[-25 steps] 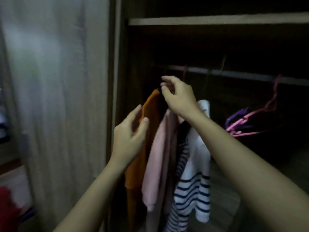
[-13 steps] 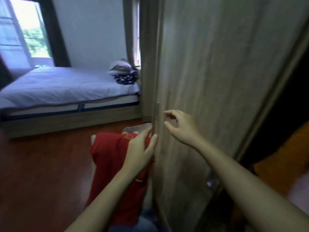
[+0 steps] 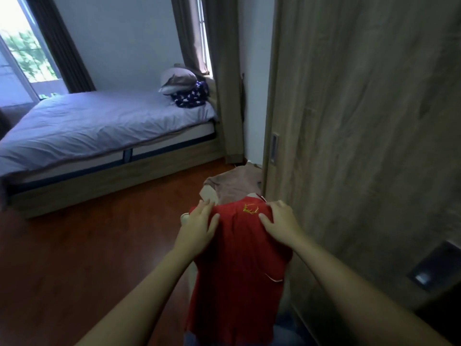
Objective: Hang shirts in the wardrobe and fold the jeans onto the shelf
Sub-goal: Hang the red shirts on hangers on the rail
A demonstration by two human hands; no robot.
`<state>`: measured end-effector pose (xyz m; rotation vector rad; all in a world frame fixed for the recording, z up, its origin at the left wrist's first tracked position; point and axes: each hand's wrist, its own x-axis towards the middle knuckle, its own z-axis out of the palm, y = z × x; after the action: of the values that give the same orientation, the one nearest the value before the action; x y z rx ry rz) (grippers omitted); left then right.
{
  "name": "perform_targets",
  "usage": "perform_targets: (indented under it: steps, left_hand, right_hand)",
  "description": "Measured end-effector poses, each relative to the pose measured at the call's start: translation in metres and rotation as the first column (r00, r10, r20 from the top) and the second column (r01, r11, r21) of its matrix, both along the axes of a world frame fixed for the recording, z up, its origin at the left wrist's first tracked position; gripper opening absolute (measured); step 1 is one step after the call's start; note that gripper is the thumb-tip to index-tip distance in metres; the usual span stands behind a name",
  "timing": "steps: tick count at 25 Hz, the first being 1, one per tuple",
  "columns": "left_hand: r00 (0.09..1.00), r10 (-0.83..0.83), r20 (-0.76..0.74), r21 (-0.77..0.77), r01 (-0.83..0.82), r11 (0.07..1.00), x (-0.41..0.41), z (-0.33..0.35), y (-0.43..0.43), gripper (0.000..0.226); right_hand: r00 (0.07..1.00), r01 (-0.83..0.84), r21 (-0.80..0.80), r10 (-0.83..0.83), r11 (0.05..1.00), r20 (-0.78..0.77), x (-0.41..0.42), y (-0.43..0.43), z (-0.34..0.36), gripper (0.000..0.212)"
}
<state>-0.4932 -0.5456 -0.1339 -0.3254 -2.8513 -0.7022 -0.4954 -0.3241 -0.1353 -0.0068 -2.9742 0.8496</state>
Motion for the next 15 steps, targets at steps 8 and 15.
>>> perform_targets:
  steps: [8, 15]
  left_hand:
    - [0.989, -0.145, -0.021, -0.282, 0.133, 0.950, -0.031, -0.047, -0.008, 0.081]
    - [0.979, -0.202, 0.039, -0.347, 0.203, 0.916, -0.034, -0.041, -0.018, 0.097]
  right_hand:
    - [0.967, 0.250, 0.076, -0.245, 0.965, -0.064, -0.016, -0.034, -0.009, 0.043]
    - [0.922, 0.360, -0.287, -0.385, 0.888, -0.035, -0.017, -0.037, 0.001, 0.008]
